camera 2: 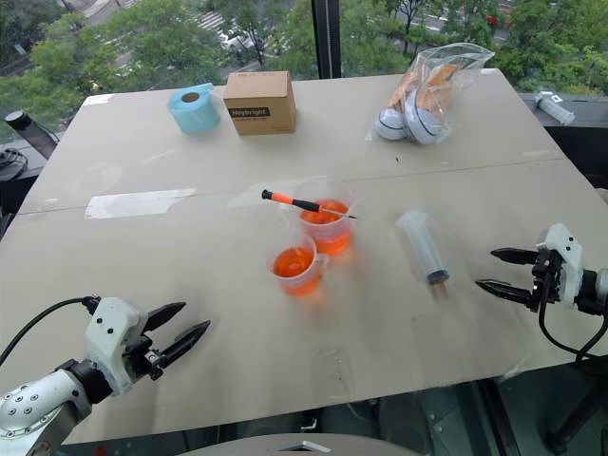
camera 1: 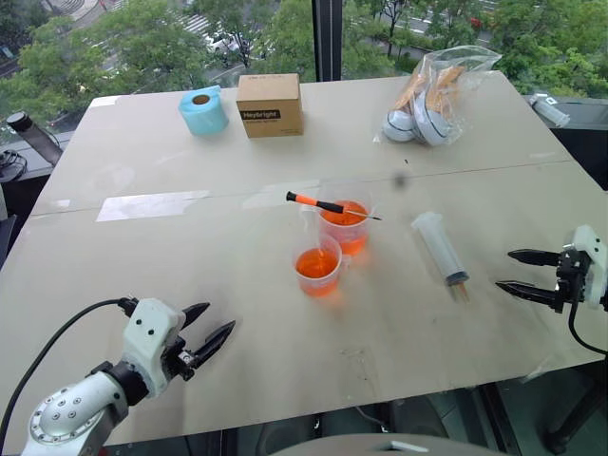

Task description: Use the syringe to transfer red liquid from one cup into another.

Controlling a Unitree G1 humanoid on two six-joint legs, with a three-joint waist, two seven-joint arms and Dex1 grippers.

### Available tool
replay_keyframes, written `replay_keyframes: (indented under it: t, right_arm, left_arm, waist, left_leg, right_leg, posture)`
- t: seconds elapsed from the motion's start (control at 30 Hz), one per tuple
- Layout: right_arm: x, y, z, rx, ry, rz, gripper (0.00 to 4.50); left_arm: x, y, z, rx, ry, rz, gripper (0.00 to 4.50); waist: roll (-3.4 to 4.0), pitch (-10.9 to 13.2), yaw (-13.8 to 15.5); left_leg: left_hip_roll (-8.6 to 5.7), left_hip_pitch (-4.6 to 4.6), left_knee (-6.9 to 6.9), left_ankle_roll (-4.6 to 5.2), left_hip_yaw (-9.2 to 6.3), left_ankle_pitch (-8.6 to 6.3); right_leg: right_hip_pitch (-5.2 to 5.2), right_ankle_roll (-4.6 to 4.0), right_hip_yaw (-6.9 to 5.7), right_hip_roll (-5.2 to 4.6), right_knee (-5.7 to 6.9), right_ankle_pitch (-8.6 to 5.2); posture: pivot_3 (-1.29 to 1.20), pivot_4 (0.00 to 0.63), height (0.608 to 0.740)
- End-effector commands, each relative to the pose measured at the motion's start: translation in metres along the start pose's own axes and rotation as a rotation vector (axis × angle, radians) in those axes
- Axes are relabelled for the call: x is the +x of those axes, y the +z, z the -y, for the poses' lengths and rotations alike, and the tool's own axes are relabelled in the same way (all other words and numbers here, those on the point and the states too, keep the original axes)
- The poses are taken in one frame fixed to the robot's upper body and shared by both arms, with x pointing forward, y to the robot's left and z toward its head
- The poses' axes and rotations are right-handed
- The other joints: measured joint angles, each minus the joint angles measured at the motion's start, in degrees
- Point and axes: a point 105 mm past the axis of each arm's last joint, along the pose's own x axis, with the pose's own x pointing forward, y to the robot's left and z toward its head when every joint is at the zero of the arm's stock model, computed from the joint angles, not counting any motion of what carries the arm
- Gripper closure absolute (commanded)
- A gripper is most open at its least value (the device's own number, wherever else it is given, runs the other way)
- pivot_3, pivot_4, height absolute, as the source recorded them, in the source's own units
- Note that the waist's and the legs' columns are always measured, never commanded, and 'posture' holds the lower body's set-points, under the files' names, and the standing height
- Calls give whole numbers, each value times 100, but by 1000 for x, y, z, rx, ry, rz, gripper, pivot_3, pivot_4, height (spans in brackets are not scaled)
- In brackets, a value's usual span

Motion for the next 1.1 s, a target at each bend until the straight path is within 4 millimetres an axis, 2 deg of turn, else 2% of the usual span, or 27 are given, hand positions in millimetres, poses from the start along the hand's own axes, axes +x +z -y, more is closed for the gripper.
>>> replay_keyframes:
  t: [0.03, 0.13, 0.63, 0.73, 0.83, 0.93, 1.1]
  right_arm:
    - [-3, 11, 1, -31, 10, 12, 147]
    - [2, 14, 2, -35, 26, -3, 147]
    - [13, 19, 6, -58, 23, -18, 147]
    - [14, 25, 4, -73, 37, -2, 147]
    - [19, 50, 0, -114, 63, 49, 147]
    - [30, 75, -10, -209, 115, 43, 147]
    - [51, 130, -32, -257, 197, 86, 147]
  left_arm:
    - [-1, 10, 1, 23, -11, 45, 1507]
    - [-4, 16, -1, 22, 6, 78, 1507]
    - [-9, 18, 1, 7, -11, 82, 1507]
    - [-9, 19, 1, 12, -15, 82, 1507]
    - [-9, 25, 0, 20, -34, 93, 1507]
    - [-11, 48, 2, 18, -98, 155, 1507]
    - [-13, 73, 19, 176, -256, 128, 1507]
  waist:
    - [0, 0, 0]
    - [0, 0, -4]
    - [1, 0, -2]
    - [1, 0, -2]
    - [2, 0, -4]
    - [3, 1, -30]
    - [6, 1, -13]
  left_leg:
    - [0, 0, 0, 0, 0, 0]
    - [0, 0, 0, -1, 0, 0]
    - [0, -2, 0, -2, -1, 1]
    - [0, -2, 0, -2, -1, 1]
    - [0, -2, 0, -2, -1, 1]
    - [1, -2, 0, -2, -1, 1]
    - [2, -8, -1, -7, -6, 3]
  right_leg:
    - [0, 0, 0, 0, 0, 0]
    - [0, 0, 0, -2, 0, 0]
    - [-1, 0, -2, -4, -3, 0]
    - [-1, 0, -2, -4, -3, 0]
    - [-1, 0, -2, -3, -3, 0]
    - [-4, 0, -1, -3, 2, 0]
    - [-11, -1, -4, -3, 2, 0]
  posture:
    - [0, 150, 740]
    - [0, 150, 740]
    - [0, 150, 740]
    - [0, 150, 740]
    - [0, 150, 740]
    - [0, 150, 740]
    - [0, 150, 740]
